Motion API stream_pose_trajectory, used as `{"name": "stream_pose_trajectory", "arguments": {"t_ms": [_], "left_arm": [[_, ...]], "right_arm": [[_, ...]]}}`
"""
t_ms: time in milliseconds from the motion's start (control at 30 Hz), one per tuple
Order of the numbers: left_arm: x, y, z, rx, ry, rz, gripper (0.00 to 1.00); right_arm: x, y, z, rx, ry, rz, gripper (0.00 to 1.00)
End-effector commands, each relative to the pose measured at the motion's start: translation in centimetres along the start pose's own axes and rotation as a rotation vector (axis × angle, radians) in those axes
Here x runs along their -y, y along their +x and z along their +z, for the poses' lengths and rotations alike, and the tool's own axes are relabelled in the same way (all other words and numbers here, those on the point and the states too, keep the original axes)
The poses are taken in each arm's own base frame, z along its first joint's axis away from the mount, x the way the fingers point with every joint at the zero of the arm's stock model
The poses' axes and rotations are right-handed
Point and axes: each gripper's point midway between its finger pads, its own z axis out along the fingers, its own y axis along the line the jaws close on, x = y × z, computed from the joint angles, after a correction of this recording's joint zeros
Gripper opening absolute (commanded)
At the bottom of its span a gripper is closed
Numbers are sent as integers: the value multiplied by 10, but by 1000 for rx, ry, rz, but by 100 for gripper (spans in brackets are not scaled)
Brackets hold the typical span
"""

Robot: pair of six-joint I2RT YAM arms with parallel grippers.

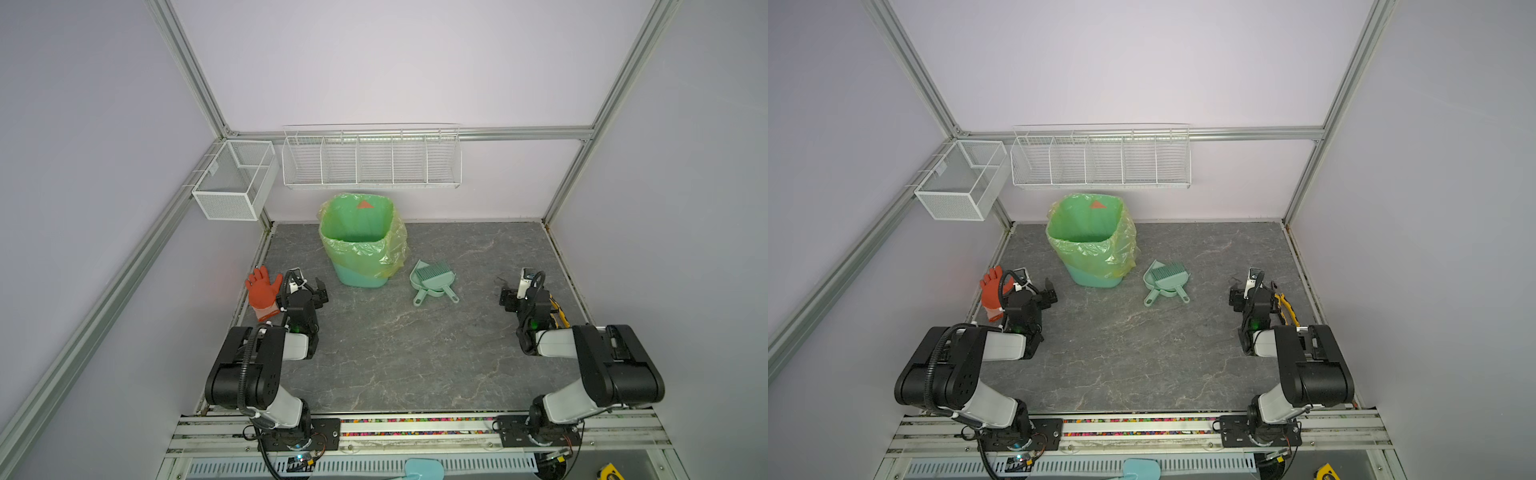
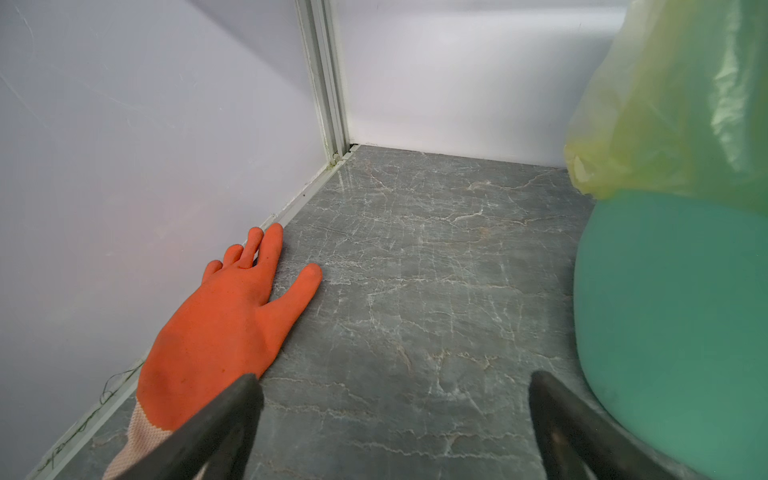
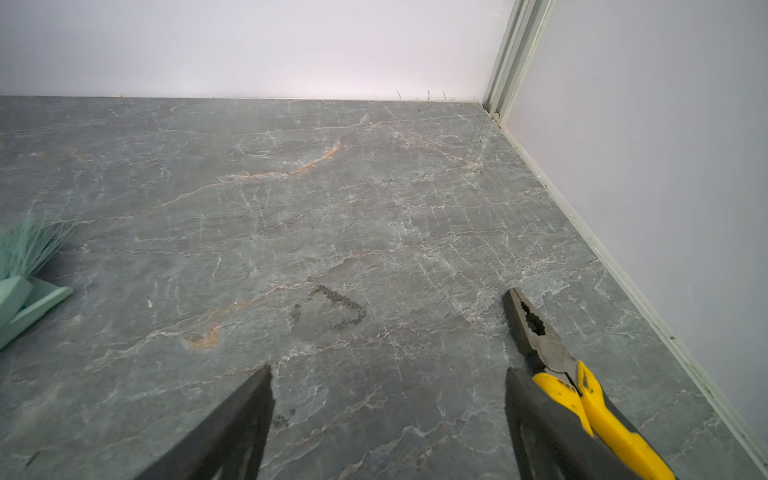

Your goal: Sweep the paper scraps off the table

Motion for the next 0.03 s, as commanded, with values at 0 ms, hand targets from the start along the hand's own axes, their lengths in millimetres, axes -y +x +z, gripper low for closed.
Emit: {"name": "stream_pose_trajectory", "arguments": {"t_ms": [0], "left_arm": [[-2,-8,4,17,-12,-12,99]], "right_arm": [[-2,-9,0,31,-11,-10,88]]}}
